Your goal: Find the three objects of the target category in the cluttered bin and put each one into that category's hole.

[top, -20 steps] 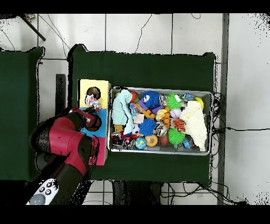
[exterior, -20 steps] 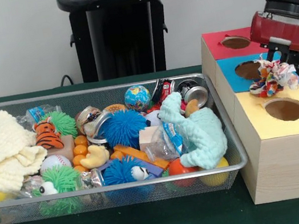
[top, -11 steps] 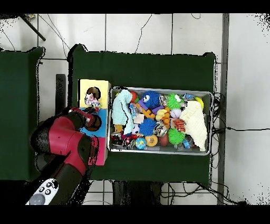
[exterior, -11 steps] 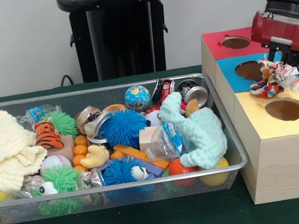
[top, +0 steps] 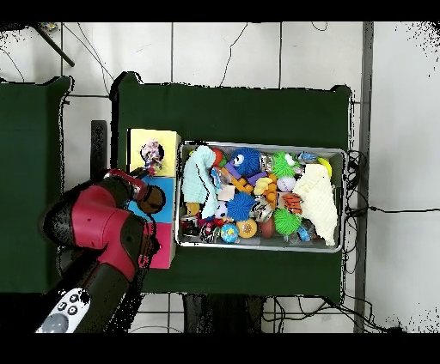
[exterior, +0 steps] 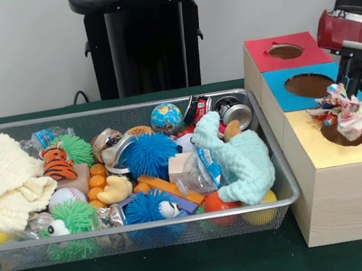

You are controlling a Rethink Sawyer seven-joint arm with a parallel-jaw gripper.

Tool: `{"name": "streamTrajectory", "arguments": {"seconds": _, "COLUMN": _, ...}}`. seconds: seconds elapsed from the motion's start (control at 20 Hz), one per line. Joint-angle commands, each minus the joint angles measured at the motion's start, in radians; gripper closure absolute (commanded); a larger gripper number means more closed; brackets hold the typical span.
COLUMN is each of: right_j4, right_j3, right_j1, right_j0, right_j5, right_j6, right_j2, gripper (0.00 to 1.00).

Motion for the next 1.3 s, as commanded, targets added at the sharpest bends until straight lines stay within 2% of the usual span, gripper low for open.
{"name": "streamTrajectory", "arguments": {"seconds": 0.05, "right_j4": 0.020, "right_j3": -0.054, "right_j1": 0.000, "right_j0": -0.026, "right_j5": 0.104, "right_j6": 0.257, "right_j2": 0.050, "gripper": 1.00}}
{"name": "streamTrajectory", "arguments": {"seconds": 0.95, "right_j4": 0.015, "right_j3": -0.019, "right_j1": 0.009, "right_j0": -0.040, "right_j5": 0.033, "right_j6": 0.248, "right_j2": 0.058, "gripper": 1.00}}
{"name": "streamTrajectory", "arguments": {"seconds": 1.3, "right_j4": 0.008, "right_j3": -0.024, "right_j1": 0.014, "right_j0": -0.038, "right_j5": 0.033, "right_j6": 0.242, "right_j2": 0.047, "gripper": 1.00}}
